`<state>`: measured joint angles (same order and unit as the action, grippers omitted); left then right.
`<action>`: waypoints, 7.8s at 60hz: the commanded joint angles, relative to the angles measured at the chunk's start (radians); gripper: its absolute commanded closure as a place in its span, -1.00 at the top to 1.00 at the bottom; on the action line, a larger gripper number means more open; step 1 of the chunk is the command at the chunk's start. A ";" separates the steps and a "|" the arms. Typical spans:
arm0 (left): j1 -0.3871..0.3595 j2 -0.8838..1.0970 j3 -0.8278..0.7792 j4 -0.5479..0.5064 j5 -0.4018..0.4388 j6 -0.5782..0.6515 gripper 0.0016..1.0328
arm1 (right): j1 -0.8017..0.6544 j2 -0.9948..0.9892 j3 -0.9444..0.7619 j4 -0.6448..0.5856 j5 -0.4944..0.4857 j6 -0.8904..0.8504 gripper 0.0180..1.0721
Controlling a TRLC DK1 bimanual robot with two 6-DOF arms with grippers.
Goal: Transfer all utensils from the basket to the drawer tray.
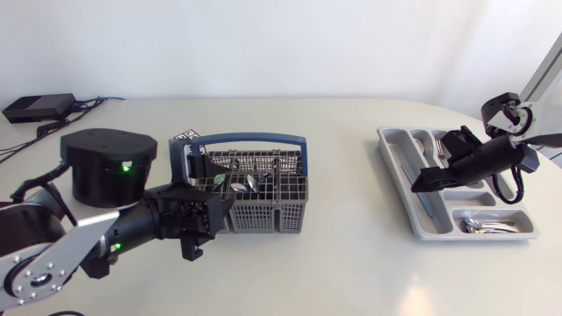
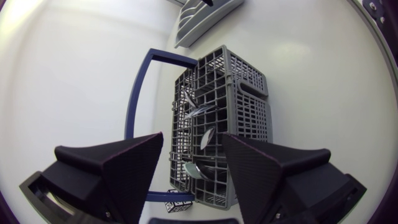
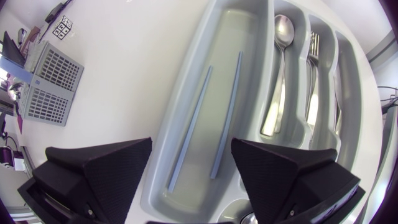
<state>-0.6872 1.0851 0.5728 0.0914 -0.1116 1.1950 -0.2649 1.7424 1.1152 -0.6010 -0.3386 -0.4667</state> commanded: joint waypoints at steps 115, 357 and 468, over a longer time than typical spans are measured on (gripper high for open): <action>0.066 0.073 0.242 -0.236 0.059 0.290 -0.86 | 0.052 -0.204 -0.114 -0.052 -0.004 -0.007 0.83; 0.137 0.292 0.734 -0.667 0.205 -1.005 0.90 | -0.306 -0.415 -0.330 -0.121 -0.408 -1.176 -0.89; -0.216 0.404 0.337 -0.156 -0.419 -0.650 0.76 | -0.359 -0.282 -0.325 0.069 -0.303 -1.257 0.42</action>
<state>-0.8970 1.4548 0.9279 -0.0883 -0.5041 0.5255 -0.6395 1.4906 0.8234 -0.5446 -0.6289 -1.7596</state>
